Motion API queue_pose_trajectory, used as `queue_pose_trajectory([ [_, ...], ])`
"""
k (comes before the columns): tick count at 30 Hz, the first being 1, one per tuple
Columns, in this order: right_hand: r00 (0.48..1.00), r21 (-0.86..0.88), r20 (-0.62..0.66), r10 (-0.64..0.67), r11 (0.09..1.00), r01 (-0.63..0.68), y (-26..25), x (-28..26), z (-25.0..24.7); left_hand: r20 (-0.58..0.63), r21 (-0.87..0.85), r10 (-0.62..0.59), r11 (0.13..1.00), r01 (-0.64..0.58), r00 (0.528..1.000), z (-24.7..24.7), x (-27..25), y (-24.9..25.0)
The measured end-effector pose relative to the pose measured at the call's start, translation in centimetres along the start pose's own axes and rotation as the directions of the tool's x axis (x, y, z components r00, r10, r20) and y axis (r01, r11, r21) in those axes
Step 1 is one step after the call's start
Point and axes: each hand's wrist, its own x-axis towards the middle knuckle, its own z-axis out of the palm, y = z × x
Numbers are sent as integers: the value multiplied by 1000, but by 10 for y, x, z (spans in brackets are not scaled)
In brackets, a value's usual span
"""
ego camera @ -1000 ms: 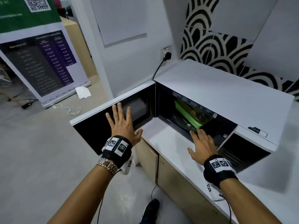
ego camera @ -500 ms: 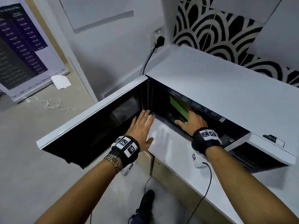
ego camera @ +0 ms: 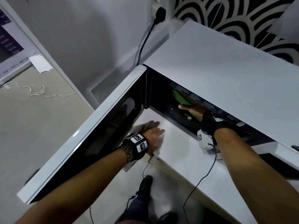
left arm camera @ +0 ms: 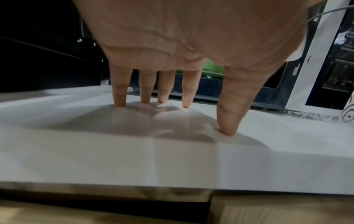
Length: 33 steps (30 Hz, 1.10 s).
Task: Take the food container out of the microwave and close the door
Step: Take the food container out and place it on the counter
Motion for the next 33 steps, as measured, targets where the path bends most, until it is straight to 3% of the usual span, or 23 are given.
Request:
queue_pose_trajectory([
  [3, 998, -7, 42, 43, 999, -43, -7, -7, -3, 51, -49, -16, 999, 18, 999, 6, 3, -2],
  [6, 999, -156, -21, 30, 987, -33, -7, 3, -4, 95, -67, -8, 998, 14, 995, 8, 4, -2],
  [12, 999, -231, -28, 21, 973, -27, -2, 7, -3, 133, -87, 1, 996, 11, 991, 12, 9, -1],
  [18, 997, -324, -78, 29, 945, -53, 4, -16, 7, 67, -120, 25, 993, -17, 997, 20, 8, -5],
  [21, 946, -584, -198, -255, 806, 95, 12, -46, 13, 36, -181, 26, 983, -19, 999, 21, 6, -7],
  [23, 867, -756, -196, -458, 634, 164, 25, -62, 22, 41, -265, 24, 964, -12, 999, 18, 5, -12],
  [24, 843, -815, -196, -501, 561, 144, 32, -68, 28, 25, -341, 24, 940, -14, 999, 14, 3, -14],
  [26, 811, -869, -218, -543, 486, 92, 46, -75, 38, -55, -505, -24, 863, -7, 998, 2, -2, -18],
  [28, 806, -881, -198, -558, 462, 104, 59, -82, 45, -152, -636, -190, 770, 51, 970, -7, -6, -19],
  [30, 811, -886, -183, -555, 450, 108, 72, -90, 52, -173, -841, -351, 539, 47, 920, -7, -4, -22],
  [32, 822, -877, -186, -539, 468, 109, 83, -97, 61, -126, -979, -439, 202, -39, 890, 2, 1, -27],
  [33, 823, -869, -189, -535, 482, 114, 88, -100, 66, -102, -989, -452, 143, -41, 886, 6, 3, -29],
])
